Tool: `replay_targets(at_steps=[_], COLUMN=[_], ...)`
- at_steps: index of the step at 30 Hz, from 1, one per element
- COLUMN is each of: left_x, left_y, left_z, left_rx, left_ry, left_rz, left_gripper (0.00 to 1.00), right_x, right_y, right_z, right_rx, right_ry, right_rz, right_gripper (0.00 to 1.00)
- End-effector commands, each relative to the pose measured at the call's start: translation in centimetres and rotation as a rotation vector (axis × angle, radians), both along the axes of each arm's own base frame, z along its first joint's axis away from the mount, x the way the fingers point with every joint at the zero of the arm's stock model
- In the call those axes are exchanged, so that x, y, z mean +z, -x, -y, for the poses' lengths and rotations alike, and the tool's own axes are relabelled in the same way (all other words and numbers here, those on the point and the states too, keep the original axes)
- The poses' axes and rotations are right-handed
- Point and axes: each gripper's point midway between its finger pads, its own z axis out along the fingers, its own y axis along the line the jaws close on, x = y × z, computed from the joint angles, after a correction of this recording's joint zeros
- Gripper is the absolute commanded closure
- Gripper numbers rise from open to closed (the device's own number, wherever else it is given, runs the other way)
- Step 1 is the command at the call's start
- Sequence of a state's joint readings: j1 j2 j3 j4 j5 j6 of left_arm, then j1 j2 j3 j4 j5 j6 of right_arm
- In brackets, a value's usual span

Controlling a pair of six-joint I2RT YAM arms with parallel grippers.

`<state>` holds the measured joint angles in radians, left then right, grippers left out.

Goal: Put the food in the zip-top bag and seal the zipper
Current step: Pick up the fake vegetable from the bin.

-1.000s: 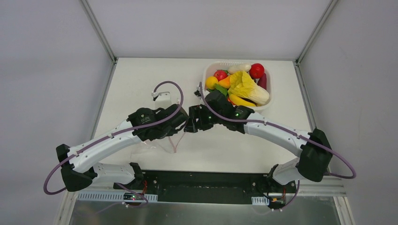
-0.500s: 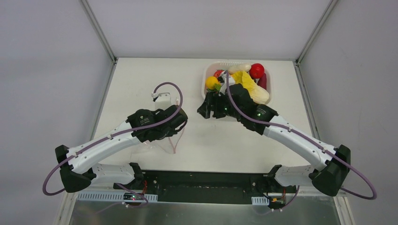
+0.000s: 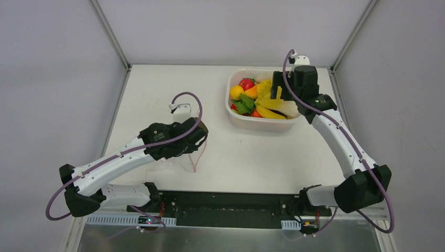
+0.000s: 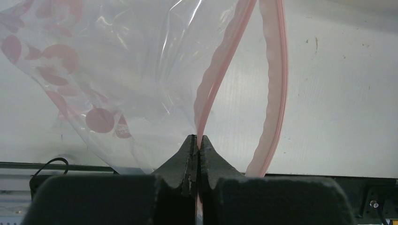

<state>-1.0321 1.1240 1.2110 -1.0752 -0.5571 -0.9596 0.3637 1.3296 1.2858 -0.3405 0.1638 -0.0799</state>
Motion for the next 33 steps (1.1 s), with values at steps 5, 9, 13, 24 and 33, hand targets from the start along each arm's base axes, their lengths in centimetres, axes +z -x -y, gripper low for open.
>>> replay_targets(at_steps=[5,9,13,24,33], left_x=[0.4,0.3,0.1,0.2,0.0], left_y=[0.0,0.1,0.1,0.2,0.3], left_z=[0.0,0.1,0.3,0.3,0.8], left_rx=[-0.033,-0.043,-0.054,-0.076,-0.094], left_ry=[0.023,0.019,0.019,0.014,0.025], left_rz=[0.009,0.006,0.002,-0.002,-0.011], left_gripper=[1.0,1.0,1.0,1.0,1.0], right_x=[-2.5,-4.0,-4.5,-7.0,-4.9], right_y=[1.3,1.4,0.2,-3.2,-5.6], right_z=[0.2,0.0,-0.3,-0.5,-1.2], right_rx=[0.407,0.528,0.588,0.643,0.607], right_ry=[0.232,0.332,0.399,0.456,0.458], right_rz=[-0.047,-0.003,0.036,0.003,0.133], right_gripper=[0.07,0.03,0.0,0.0,0.0])
